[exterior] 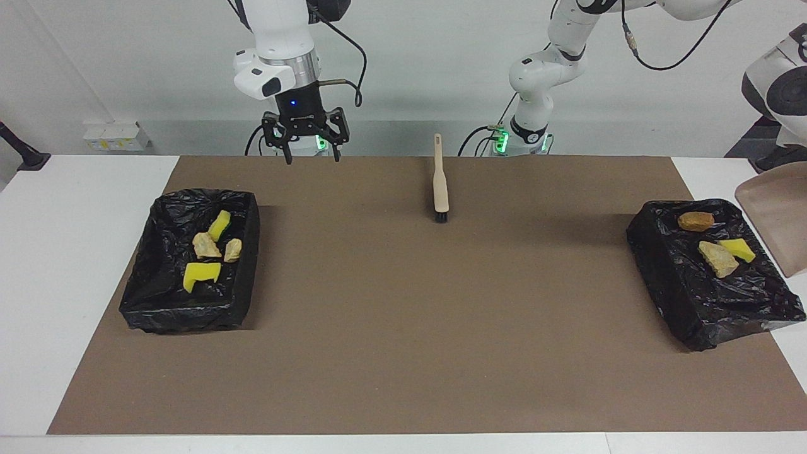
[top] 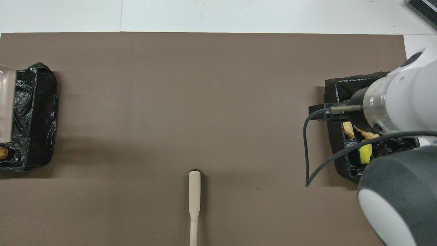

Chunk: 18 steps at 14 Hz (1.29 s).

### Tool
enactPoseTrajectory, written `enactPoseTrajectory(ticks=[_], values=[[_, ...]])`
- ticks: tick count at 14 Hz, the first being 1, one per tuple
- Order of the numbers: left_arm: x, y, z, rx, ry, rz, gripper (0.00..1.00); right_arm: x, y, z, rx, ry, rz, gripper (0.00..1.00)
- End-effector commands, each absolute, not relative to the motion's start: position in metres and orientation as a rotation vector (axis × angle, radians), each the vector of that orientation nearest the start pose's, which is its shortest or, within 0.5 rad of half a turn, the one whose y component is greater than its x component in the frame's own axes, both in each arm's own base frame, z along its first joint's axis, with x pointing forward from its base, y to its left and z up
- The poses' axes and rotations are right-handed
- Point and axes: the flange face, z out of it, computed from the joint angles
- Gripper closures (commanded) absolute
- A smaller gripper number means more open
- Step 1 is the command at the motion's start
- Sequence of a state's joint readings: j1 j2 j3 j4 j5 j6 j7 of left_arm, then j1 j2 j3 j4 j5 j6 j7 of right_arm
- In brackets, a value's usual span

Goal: Sweep and dump trash in bin
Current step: 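Bring the empty dustpan back and set it on the table with the left gripper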

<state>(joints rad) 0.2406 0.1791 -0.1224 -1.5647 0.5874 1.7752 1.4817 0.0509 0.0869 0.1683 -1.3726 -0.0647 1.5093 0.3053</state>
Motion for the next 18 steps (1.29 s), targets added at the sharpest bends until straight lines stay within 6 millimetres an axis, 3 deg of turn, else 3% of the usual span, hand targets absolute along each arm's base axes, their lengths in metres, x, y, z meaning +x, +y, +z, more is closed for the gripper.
enactPoseTrajectory(ticks=[1,3,6,8,13,15,18], values=[[0.599,0.111,0.532,-2.224,1.744,0.406,1.00,0.559,0.108,0.678,-3.203,0.132,-0.108,0.00],[0.599,0.075,0.503,-2.428,1.546,0.357,1.00,0.554,0.089,0.668,-3.200,0.157,-0.047,0.00],[0.597,0.019,0.465,-2.689,1.221,0.313,1.00,0.534,0.086,0.656,-3.218,0.138,0.010,0.00],[0.597,-0.029,0.449,-2.803,1.036,0.283,1.00,0.532,0.080,0.654,-3.211,0.158,0.021,0.00],[0.586,-0.164,0.424,-3.040,0.500,0.196,1.00,0.523,0.064,0.645,-3.165,0.211,0.057,0.00],[0.568,-0.228,0.416,-3.089,0.330,0.203,1.00,0.524,0.063,0.646,-3.166,0.209,0.049,0.00],[0.549,-0.299,0.402,-3.162,0.138,0.159,1.00,0.527,0.064,0.647,-3.163,0.206,0.025,0.00]])
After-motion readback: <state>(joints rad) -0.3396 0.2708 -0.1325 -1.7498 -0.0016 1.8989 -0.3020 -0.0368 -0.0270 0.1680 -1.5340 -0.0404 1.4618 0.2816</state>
